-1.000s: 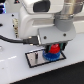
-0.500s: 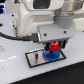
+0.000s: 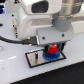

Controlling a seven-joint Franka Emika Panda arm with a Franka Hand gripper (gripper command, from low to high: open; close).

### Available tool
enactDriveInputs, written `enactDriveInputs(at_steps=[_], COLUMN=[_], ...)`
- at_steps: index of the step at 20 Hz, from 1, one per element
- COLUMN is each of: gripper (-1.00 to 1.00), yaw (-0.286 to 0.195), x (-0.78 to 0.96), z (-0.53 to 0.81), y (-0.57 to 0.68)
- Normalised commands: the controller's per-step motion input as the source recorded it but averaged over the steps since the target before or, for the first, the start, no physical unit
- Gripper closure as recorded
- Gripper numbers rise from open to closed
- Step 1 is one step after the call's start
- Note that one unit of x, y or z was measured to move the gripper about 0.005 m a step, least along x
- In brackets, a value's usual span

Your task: Insert the blue gear onto the right peg, followed by the red gear

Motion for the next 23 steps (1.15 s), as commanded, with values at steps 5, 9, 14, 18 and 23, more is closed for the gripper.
enactDriveInputs(at_steps=[5,9,14,18,23], gripper=[1.0,1.0,-1.0,-1.0,-1.0], yaw=[0.0,0.0,0.0,0.0,0.0], x=[0.19,0.12,0.07,0.09,0.04], z=[0.05,-0.02,0.07,0.02,0.32], y=[-0.02,0.03,0.08,0.09,0.14])
